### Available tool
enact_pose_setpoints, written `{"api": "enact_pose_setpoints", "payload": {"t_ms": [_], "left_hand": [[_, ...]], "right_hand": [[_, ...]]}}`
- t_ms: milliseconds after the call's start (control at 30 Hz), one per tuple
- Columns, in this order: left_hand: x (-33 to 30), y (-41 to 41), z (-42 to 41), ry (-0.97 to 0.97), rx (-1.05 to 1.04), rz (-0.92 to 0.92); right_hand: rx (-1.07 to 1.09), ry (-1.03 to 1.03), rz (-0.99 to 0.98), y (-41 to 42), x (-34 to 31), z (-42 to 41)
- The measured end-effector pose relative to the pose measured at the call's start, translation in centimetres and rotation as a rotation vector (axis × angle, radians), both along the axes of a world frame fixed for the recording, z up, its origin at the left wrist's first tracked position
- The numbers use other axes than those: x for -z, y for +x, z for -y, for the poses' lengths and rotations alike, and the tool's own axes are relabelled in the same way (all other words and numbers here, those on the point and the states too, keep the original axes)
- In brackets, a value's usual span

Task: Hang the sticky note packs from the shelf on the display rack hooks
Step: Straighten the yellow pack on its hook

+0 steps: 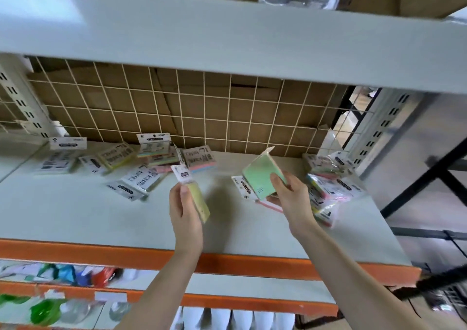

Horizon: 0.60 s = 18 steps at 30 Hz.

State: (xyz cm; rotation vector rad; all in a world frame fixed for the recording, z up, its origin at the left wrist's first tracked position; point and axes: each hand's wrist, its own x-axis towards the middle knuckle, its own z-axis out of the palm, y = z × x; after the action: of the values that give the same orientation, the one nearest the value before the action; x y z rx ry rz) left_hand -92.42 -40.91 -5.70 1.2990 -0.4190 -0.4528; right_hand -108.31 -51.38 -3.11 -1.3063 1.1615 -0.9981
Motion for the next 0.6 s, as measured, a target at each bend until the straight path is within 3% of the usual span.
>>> {"api": "enact_pose_setpoints", "payload": {"t_ms": [133, 267, 367, 467, 600], "left_hand": [[-0.6, -0.9, 0.4, -0.130, 0.053, -0.332], [-0.8, -2.6, 1.0, -0.184, 0.291, -0.546], [-1.5, -4.2, 1.6, -0.182, 0.487, -0.609], [-1.9, -6.1, 2.2, -0.049, 0.581, -0.596], [-2.2, -9.0, 2.4, 0.115, 0.669, -0.542]], "right_hand": [[-0.011, 0.325, 0.424, -1.7, 0.0, -0.6], [0.010, 0.446, 0.572, -3.7, 0.0, -1.0], [0.074, 0.442, 0.550, -5.4, -0.1, -1.4], [0.119, 0.381, 0.498, -7.7, 0.1, -1.7], [0.019, 0.246, 0.343, -11.3, -0.3, -2.4]]}}
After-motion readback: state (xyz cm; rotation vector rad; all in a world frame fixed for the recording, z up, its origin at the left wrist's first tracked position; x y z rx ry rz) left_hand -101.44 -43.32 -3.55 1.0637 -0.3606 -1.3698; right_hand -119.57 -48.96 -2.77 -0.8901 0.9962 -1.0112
